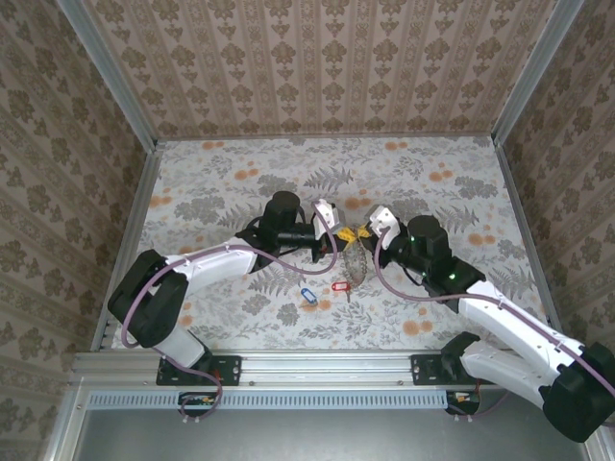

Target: Put the keys on the keyring

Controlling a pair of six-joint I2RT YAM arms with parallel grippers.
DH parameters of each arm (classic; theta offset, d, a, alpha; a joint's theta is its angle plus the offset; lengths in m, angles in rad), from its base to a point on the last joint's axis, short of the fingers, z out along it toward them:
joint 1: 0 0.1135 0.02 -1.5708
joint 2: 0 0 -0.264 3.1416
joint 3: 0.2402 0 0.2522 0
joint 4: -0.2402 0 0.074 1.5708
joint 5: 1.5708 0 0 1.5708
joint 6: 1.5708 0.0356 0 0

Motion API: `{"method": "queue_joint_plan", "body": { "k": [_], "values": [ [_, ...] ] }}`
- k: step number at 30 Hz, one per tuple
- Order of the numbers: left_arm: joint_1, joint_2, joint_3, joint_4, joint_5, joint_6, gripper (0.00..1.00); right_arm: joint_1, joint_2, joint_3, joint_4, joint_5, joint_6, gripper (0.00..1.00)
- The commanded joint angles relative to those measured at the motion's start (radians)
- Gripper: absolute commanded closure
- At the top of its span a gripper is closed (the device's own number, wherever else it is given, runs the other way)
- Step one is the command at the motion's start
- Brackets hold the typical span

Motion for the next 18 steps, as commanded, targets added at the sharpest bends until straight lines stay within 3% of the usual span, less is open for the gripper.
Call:
{"method": "queue_joint_plan", "body": {
  "k": [1,4,9,18],
  "values": [
    [-0.022,-0.002,0.003,0.103,0.071,-0.014,1.0,-0.007,0.024,0.029,-0.064,0.007,0.025,0.94],
    [-0.022,0.0,0.006,0.094,0.076,-0.005,1.0,-0.007,0.028,0.038,-0.07,-0.055,0.032,0.93],
    [-0.023,-0.005,-0.001,0.096,0.07,0.01,1.0,-0.021,0.065,0.089,-0.139,0.013,0.093,0.9],
    [-0.026,-0.012,-0.01,0.105,0.052,0.033,1.0,-0.037,0.111,0.145,-0.236,-0.039,0.128,0.85]
  ]
}}
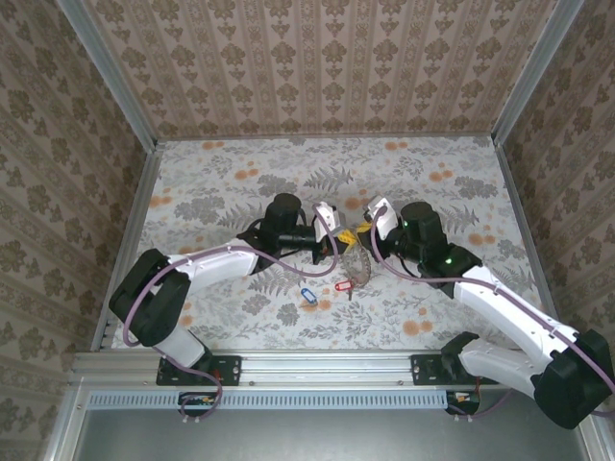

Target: Put the keys on the keyring

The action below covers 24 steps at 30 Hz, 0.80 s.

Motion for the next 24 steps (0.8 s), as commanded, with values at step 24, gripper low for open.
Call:
{"method": "queue_joint_plan", "body": {
  "k": [24],
  "values": [
    [-0.017,-0.022,-0.016,0.112,-0.012,0.018,1.0,-0.042,-0.1,-0.006,-0.134,0.012,0.009,1.0]
  ]
}}
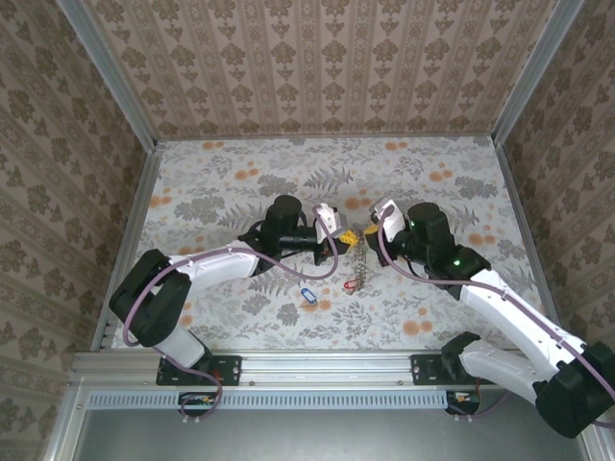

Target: Put the keys on the keyring

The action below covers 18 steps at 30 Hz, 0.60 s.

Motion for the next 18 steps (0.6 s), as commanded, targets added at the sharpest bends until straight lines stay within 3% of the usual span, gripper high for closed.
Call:
{"method": "queue_joint_plan", "body": {
  "k": [1,7,12,18],
  "values": [
    [-0.006,-0.022,-0.005,0.066,0.002,0.017,1.0,-0.015,-0.041,-0.017,-0.038,0.061,0.027,1.0],
    [-0.003,-0.028,-0.013,0.065,-0.007,0.02,1.0,-0.116,-0.02,-0.038,-0.152,0.12,0.241,1.0],
    [0.0,-0.037,-0.024,0.062,-0.006,0.02,1.0,-0.153,0.168,0.003,-0.319,0.087,0.396,1.0],
    [0.005,-0.053,-0.034,0.051,-0.005,0.02,1.0,-0.154,0.374,0.041,-0.37,0.017,0.461,0.98]
  ]
}}
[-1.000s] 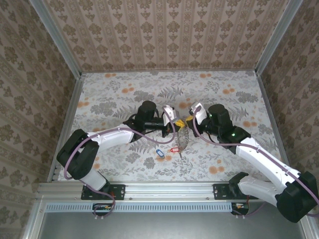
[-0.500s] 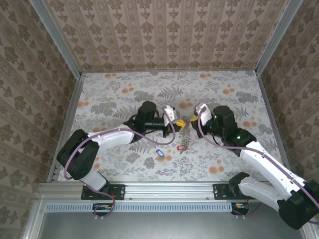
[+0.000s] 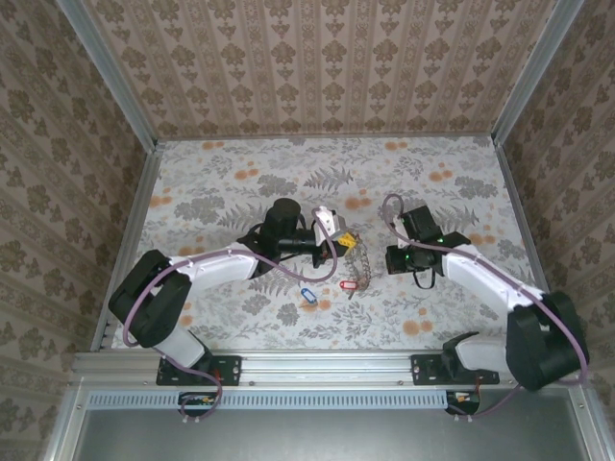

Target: Put the keys on the keyring

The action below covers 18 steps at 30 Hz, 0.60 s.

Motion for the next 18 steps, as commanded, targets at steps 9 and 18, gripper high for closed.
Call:
{"method": "queue_joint_plan", "body": {
  "k": [9,18],
  "values": [
    [0.007,-0.05,-0.011,0.039,0.013,0.017,1.0,-0.004,0.176,0.095,-0.054,-0.015,0.053,0.88],
    [0.024,-0.045,-0.035,0.081,0.037,-0.014,1.0,-0.018,0.169,0.156,-0.093,-0.01,-0.001,0.74]
  ]
}}
